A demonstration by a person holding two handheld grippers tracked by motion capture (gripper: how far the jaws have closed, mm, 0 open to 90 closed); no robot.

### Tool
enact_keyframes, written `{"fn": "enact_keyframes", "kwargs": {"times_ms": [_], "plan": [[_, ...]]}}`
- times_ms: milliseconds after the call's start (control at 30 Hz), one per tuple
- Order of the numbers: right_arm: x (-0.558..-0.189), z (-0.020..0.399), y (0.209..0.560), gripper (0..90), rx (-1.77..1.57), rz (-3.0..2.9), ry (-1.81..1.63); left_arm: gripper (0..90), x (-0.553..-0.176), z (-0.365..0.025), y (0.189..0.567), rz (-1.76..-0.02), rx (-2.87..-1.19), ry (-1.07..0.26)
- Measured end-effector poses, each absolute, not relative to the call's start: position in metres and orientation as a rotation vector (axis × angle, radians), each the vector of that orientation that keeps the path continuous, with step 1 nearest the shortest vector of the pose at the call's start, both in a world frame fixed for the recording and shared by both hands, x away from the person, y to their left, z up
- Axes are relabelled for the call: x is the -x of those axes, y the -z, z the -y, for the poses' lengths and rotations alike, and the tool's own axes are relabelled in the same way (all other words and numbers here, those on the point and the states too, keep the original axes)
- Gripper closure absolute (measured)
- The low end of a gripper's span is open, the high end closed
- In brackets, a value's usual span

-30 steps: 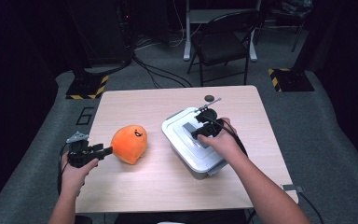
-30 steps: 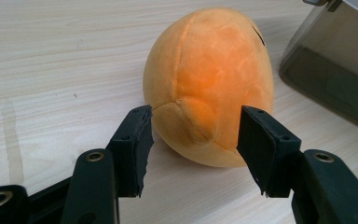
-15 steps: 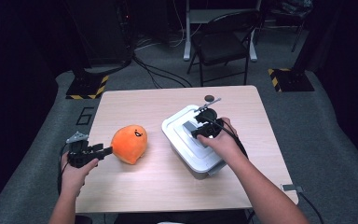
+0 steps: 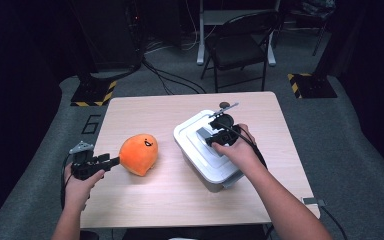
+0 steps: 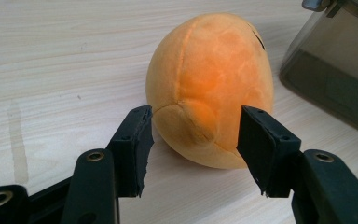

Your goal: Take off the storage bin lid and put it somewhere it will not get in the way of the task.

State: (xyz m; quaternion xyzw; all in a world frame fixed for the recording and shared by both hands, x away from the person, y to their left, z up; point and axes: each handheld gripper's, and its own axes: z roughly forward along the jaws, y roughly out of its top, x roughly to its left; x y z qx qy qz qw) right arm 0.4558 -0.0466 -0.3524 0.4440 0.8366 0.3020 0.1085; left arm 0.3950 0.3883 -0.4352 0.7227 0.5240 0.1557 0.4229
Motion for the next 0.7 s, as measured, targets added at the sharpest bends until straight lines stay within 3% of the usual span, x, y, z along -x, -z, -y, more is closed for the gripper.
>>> {"fn": "enact_keyframes", "kwargs": {"times_ms": [700], "plan": [[-0.459, 0.069, 0.335, 66.5, -1.326, -2.407, -0.922, 44.7, -0.395, -0.390, 0.437, -1.321, -1.801, -0.388]]}}
